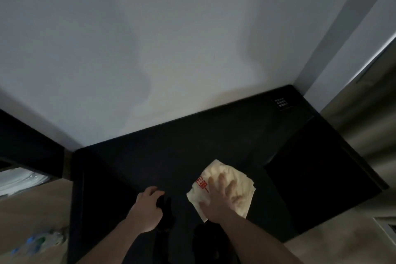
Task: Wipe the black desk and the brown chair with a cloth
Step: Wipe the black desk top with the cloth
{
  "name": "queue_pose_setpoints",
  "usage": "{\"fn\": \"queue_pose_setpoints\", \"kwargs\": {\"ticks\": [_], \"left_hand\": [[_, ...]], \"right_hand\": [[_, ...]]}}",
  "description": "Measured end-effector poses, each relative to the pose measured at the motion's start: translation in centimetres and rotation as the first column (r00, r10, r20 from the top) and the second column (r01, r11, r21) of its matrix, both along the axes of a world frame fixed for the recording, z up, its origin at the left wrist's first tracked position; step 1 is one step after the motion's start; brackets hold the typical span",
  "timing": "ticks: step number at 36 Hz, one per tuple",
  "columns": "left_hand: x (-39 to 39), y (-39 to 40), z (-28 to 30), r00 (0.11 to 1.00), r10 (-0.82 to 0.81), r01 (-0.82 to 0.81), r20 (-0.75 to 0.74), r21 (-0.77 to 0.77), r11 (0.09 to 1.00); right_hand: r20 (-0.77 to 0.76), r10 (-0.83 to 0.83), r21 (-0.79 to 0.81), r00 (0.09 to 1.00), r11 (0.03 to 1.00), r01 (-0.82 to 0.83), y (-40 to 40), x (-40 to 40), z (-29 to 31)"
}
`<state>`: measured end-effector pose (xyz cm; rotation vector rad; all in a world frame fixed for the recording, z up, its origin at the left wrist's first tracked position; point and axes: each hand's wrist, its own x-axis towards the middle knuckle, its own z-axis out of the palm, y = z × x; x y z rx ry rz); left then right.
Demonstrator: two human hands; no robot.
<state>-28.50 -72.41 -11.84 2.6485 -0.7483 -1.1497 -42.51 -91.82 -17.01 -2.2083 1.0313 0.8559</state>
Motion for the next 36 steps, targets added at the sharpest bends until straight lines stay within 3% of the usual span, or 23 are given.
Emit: {"fn": "queue_pose_setpoints", "kwargs": {"ticks": [13,23,36], "left_hand": [[0.8,-5.9,0.2,0.998,-0.066,0.066,-0.01,0.03,0.997],[-0.1,-19.4,-1.5,0.991,-0.117,0.122,-0.063,0.072,0.99],[-0.2,-34.9,-4.6,0.986,-0.146,0.159,-0.083,0.169,0.973]], "right_hand": [[-0.016,-0.072,0.004,0.997,0.997,0.072,-6.8,-1.3,-0.1],[0.007,-0.072,-0.023,0.997,0.997,0.072,-21.8,-2.1,-1.7],[-0.02,-0.193,-0.048,0.981,0.98,0.192,-41.8,-1.2,-2.4]]}}
